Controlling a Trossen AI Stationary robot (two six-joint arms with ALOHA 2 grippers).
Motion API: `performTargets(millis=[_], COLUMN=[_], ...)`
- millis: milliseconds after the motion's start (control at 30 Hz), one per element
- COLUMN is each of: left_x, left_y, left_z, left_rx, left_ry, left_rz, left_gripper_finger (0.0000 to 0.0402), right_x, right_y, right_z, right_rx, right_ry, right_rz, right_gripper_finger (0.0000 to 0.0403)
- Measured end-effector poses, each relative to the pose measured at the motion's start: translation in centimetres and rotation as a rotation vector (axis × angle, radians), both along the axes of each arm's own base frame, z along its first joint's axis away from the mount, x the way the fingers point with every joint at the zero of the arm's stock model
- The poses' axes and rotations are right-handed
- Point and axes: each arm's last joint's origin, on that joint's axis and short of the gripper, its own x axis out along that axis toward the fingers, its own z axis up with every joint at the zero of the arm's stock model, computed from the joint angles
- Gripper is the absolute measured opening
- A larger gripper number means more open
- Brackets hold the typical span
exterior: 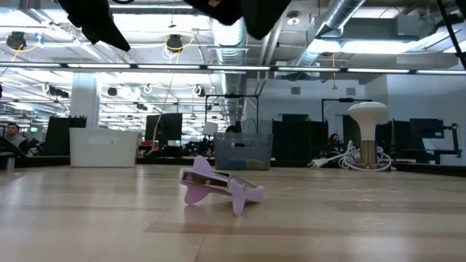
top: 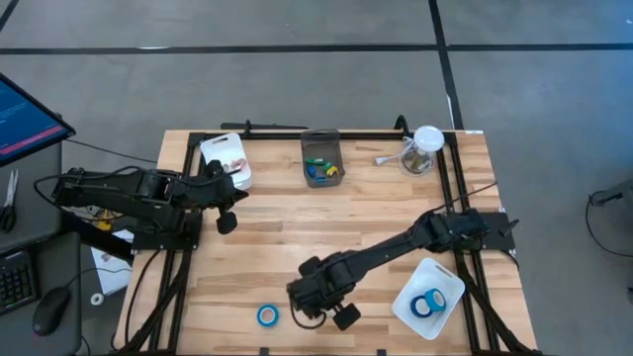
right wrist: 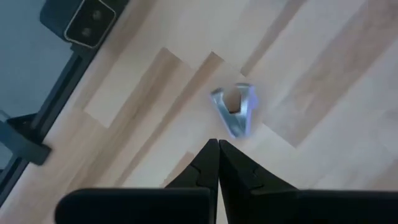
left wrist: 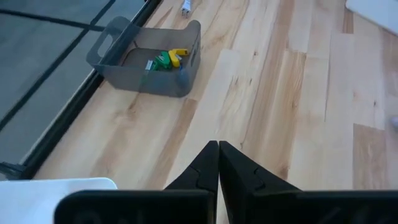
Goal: Pick and place Stapler, Stapler remover, tape
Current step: Put the pink staple remover into the top white bin
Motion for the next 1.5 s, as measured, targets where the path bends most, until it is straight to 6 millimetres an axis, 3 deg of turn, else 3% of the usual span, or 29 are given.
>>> performTargets(millis=[267, 600, 1033, 1200, 1333, 1500], left_x=[0.0, 0.0, 0.0, 0.0, 0.0, -0.2], left_y=[0.0, 0.0, 0.0, 0.0, 0.0, 0.0], left_z=[0.0, 0.0, 0.0, 0.0, 0.0, 0.0], left_rx=[-0.014, -0.013, 0.02, 0.02, 0.02, 0.019], left_ry=[-0.007, -0.005, 0.012, 0.012, 0.012, 0.013], left_rz=[0.011, 0.011, -0.017, -0.017, -0.017, -0.017], left_gripper_finger=[0.0004, 0.0004, 0.0004, 0.0004, 0.0004, 0.0004], right_x=[0.4, 1.4, 1.7, 2.3, 2.3, 2.0], right_y=[0.8, 0.7, 0.1, -0.1, 0.1, 0.2], right_z=[-0.3, -0.8, -1.1, -3.4, -6.1, -7.8], right_rx=[-0.054, 0.056, 0.046, 0.023, -0.009, -0.033], right_ry=[-0.103, -0.113, -0.095, -0.043, 0.049, 0.136], right_rz=[0.062, 0.003, -0.022, -0.029, -0.019, -0.017], right_gripper_finger=[0.0, 0.0012, 0.0177, 0.0189, 0.0178, 0.0165])
